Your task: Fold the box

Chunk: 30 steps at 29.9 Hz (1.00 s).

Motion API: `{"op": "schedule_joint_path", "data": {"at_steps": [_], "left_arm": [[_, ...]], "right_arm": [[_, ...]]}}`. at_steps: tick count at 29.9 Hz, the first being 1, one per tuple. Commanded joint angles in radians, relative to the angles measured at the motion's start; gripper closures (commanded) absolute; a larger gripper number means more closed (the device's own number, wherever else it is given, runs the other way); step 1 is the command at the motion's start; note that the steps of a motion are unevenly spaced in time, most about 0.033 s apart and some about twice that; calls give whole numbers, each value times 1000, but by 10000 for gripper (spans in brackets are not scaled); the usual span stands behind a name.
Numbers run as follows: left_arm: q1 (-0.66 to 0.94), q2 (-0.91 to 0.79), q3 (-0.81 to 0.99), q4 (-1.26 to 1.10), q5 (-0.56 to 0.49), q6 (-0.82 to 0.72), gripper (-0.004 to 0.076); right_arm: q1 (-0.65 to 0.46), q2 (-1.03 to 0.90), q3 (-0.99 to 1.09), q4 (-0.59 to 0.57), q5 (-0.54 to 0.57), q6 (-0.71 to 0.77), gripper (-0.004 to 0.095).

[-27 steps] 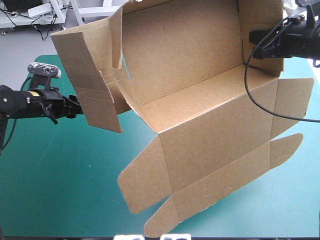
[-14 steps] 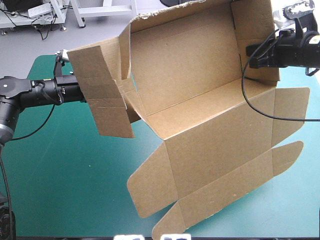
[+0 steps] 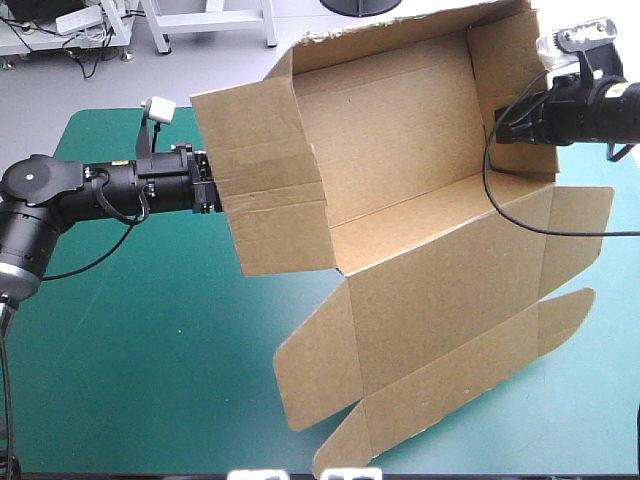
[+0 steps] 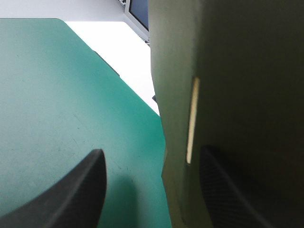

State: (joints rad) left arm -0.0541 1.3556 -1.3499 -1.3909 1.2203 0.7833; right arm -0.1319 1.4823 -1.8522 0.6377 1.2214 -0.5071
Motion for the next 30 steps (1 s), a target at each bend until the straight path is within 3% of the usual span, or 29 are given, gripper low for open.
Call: {"op": "schedule_joint_path", "data": {"at_steps": [1, 7, 14, 22, 30], "left_arm": [[-15, -57, -30, -82, 71, -4, 303], [-15, -83, -34, -78, 71, -8, 297], [-15, -81, -37, -77, 71, -15, 239], [-15, -81, -38, -88, 67, -15, 238], [-15, -81, -38, 2, -69, -59, 239]], "right_arm": [[21, -22, -22, -23, -75, 42, 926], [75, -9, -22, -68, -90, 72, 926], [126, -9, -22, -115, -114, 111, 925], [186, -9, -22, -200, -141, 200, 925], [255, -9, -22, -212, -172, 263, 925]]}}
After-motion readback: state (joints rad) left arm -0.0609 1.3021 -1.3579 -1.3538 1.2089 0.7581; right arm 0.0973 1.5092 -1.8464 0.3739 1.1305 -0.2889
